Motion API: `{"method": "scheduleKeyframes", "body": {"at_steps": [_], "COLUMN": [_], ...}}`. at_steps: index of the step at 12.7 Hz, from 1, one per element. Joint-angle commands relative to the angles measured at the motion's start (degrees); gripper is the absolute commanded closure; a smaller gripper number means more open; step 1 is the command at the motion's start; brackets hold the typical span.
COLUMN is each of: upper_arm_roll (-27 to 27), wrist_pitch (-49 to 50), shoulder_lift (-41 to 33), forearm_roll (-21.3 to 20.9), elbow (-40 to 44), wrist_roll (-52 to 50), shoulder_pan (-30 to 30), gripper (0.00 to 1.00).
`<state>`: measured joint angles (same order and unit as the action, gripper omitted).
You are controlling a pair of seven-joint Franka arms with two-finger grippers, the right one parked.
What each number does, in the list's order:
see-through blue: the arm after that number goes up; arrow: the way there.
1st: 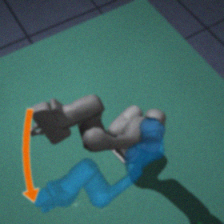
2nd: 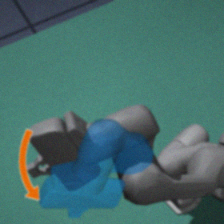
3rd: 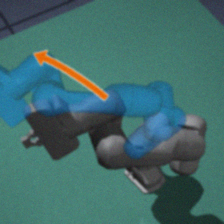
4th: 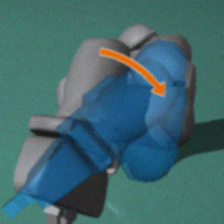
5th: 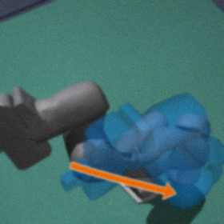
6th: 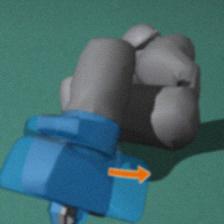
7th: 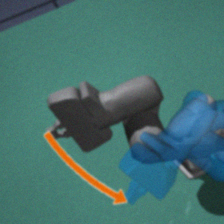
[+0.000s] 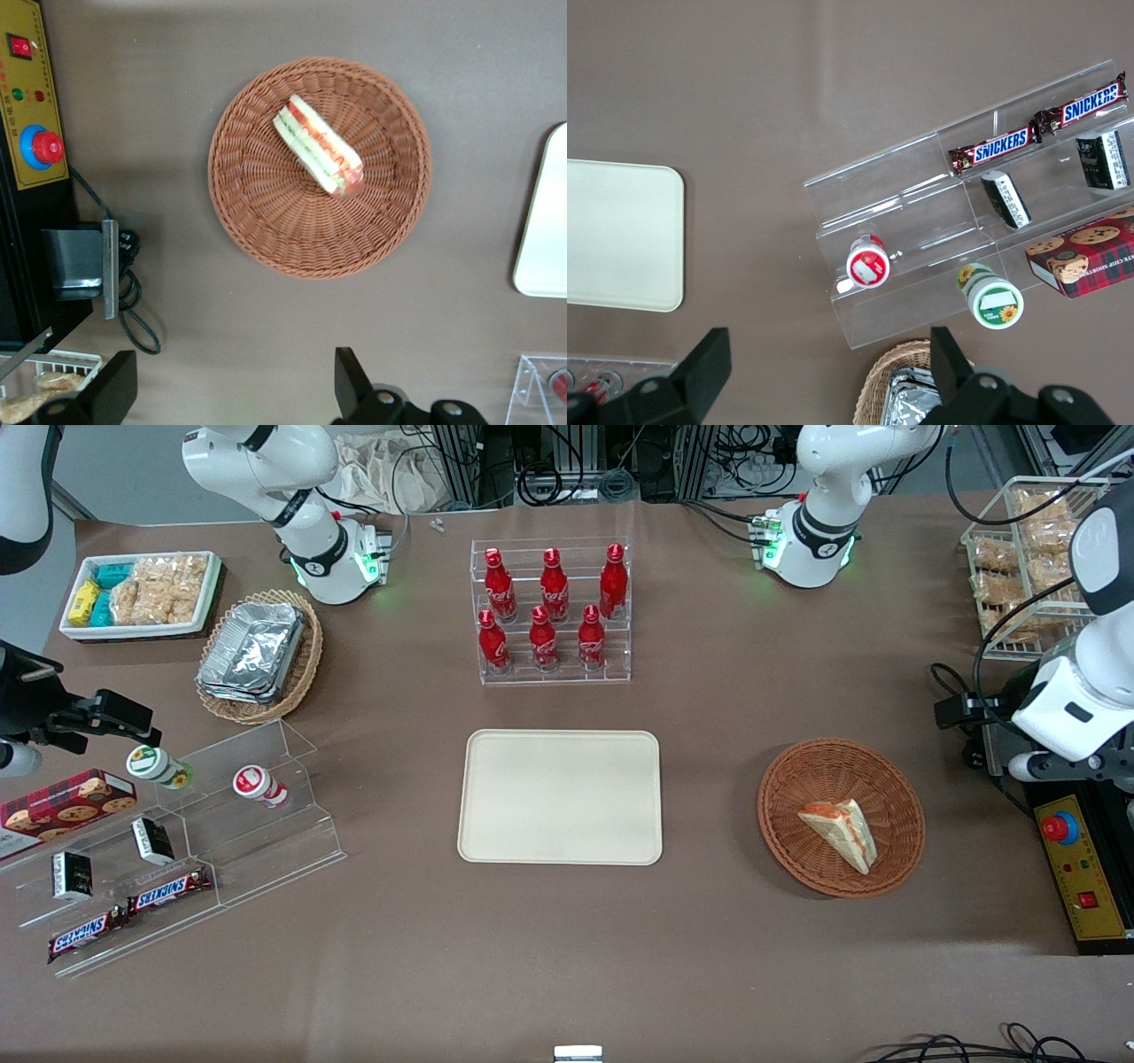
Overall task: Place sandwich from basket to tray
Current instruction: 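Move the left gripper down over the sandwich in the wicker basket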
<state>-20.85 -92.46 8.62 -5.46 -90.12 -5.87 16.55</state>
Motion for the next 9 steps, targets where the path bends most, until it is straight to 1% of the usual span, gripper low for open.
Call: {"method": "scheduleKeyframes", "body": {"at_steps": [1,5,6,9], "upper_arm_roll": [-0.1,-0.1,0.1,0.2], "wrist_pitch": [-0.6,-1.8,-2.5,-12.3], "shoulder_lift": [2.7,3.9,5.0,5.4], "forearm_roll": [-0.9,-0.3,-1.0,-0.9], "elbow": [3.6,3.8,3.3,-3.8], "wrist_roll": [-2.2,-3.6,-4.1,-11.8], "shoulder_pan": [-0.8,-0.6,-0.6,-0.1], "gripper": [0.0,0.0,0.0,0.0]}}
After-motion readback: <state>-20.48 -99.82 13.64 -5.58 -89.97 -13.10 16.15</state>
